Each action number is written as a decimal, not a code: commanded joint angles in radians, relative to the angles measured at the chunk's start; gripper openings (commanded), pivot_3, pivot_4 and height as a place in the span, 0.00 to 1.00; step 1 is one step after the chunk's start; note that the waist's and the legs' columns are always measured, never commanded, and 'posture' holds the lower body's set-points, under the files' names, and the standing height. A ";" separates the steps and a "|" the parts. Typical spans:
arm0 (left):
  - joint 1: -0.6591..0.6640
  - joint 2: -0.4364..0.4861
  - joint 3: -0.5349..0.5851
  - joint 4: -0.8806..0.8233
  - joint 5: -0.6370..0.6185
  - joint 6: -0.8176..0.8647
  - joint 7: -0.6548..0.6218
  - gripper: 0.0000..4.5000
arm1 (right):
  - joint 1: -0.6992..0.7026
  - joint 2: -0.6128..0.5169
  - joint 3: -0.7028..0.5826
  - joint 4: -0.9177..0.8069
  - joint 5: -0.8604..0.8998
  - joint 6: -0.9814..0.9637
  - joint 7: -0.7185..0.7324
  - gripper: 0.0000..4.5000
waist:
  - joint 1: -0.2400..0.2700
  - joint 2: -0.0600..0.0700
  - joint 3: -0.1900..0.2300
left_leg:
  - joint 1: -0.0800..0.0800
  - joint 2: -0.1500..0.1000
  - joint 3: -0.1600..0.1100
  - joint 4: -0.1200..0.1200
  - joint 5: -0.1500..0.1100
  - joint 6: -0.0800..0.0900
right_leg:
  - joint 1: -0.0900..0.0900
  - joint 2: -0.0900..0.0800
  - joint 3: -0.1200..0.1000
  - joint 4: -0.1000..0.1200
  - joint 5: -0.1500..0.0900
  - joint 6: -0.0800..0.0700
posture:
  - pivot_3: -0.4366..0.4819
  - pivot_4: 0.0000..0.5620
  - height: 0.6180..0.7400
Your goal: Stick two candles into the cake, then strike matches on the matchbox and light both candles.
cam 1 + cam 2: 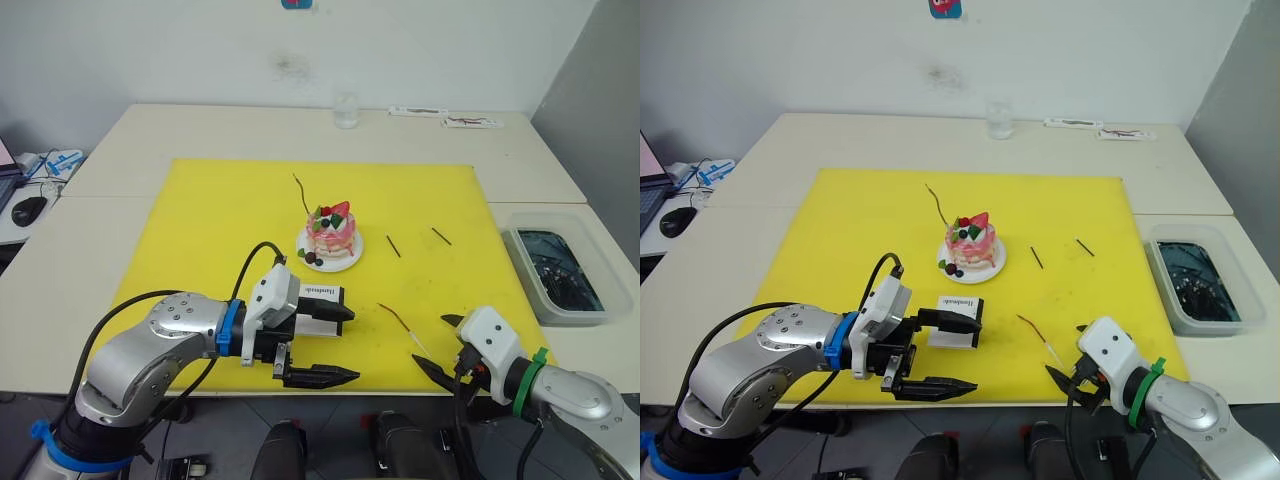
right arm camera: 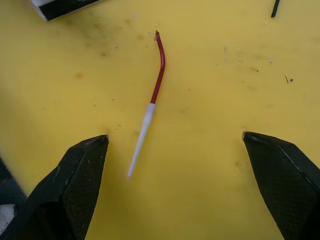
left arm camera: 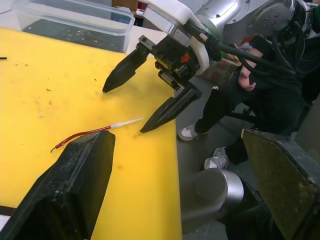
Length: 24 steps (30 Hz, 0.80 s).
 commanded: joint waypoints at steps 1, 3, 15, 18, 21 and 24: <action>0.007 -0.005 0.005 -0.005 0.008 -0.031 0.001 1.00 | -0.010 0.016 0.010 -0.021 -0.018 -0.005 -0.009 1.00 | 0.000 0.000 0.000 | 0.000 0.000 0.000 -0.001 0.000 0.000 | 0.000 0.000 0.000 0.000 0.000 0.000 | 0.48 0.27 1.00; 0.013 -0.006 0.003 -0.005 0.013 -0.037 0.002 1.00 | -0.003 0.016 0.016 -0.020 -0.023 0.010 -0.007 1.00 | 0.000 0.000 0.000 | 0.000 0.000 0.000 -0.001 0.000 0.000 | 0.000 0.000 0.000 0.000 0.000 0.000 | 0.48 0.27 1.00; 0.037 -0.009 -0.002 -0.005 0.033 -0.056 0.010 1.00 | -0.028 0.075 0.040 -0.036 -0.004 0.074 -0.001 0.58 | 0.001 0.000 0.000 | 0.000 0.000 -0.001 0.001 0.000 0.000 | 0.000 0.000 0.000 0.000 0.000 0.000 | 0.48 0.27 1.00; 0.037 -0.008 -0.001 -0.006 0.035 -0.056 0.009 1.00 | -0.054 0.084 0.053 -0.035 -0.001 0.105 -0.006 0.32 | 0.001 0.000 0.000 | 0.000 0.000 -0.001 0.001 0.000 0.000 | 0.000 0.000 0.000 0.000 0.000 0.000 | 0.48 0.27 1.00; 0.034 -0.009 0.001 -0.005 0.036 -0.055 0.015 1.00 | -0.064 0.090 0.049 -0.027 -0.001 0.125 -0.011 0.07 | 0.001 0.000 0.000 | 0.000 0.000 -0.001 0.001 0.000 0.000 | 0.000 0.000 0.000 0.000 0.000 0.000 | 0.48 0.27 1.00; 0.032 -0.009 0.003 -0.006 0.035 -0.052 0.018 1.00 | -0.066 0.085 0.029 -0.031 0.012 0.136 -0.001 0.00 | 0.001 0.000 0.000 | 0.000 0.000 -0.001 0.001 0.000 0.000 | 0.000 0.000 0.000 0.000 0.000 0.000 | 0.48 0.27 1.00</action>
